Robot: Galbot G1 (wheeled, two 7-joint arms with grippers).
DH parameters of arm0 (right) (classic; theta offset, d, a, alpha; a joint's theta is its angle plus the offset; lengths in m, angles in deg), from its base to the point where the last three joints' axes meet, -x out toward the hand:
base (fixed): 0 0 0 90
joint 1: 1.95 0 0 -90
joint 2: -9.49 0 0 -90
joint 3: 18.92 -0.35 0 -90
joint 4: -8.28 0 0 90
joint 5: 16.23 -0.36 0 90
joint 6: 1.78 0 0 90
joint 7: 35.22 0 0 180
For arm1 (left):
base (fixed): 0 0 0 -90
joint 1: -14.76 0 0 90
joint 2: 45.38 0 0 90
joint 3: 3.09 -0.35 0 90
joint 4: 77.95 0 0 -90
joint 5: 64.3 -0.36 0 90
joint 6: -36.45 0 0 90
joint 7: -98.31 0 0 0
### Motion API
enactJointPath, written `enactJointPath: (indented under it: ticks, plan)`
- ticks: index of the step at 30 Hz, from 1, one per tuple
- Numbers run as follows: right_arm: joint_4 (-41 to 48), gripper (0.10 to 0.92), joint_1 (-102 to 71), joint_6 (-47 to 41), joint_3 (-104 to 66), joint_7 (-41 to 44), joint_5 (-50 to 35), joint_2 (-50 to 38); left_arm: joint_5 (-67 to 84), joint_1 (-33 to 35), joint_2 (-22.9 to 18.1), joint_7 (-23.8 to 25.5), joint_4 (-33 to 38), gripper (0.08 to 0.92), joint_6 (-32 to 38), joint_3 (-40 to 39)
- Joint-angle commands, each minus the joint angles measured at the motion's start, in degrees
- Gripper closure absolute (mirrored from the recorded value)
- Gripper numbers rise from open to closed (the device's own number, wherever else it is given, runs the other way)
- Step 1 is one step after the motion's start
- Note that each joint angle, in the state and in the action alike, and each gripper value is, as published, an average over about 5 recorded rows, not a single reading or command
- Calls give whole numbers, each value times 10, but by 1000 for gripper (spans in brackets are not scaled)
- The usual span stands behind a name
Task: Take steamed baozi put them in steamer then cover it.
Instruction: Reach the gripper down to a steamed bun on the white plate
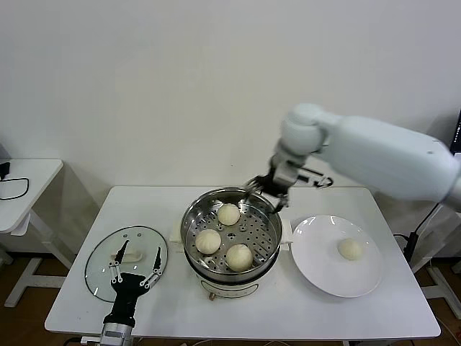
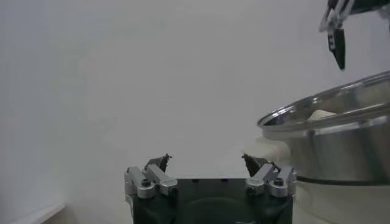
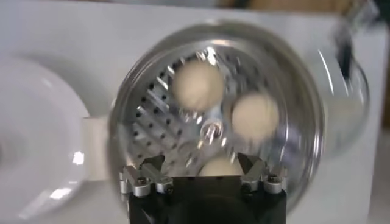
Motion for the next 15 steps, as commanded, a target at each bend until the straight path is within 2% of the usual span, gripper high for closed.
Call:
enactJointPath:
  ticks: [1, 6, 15]
  plan:
    - [176, 203, -26, -210, 0, 19, -139, -149, 0, 0, 2, 0, 3, 177, -1, 1]
    - [231, 203, -110, -197, -35, 17, -94, -169, 0, 1, 2, 0, 4, 177, -2, 2]
    - [275, 203, -228, -165, -90, -9, -15, -171, 0, 3, 1, -1, 4, 177, -3, 5]
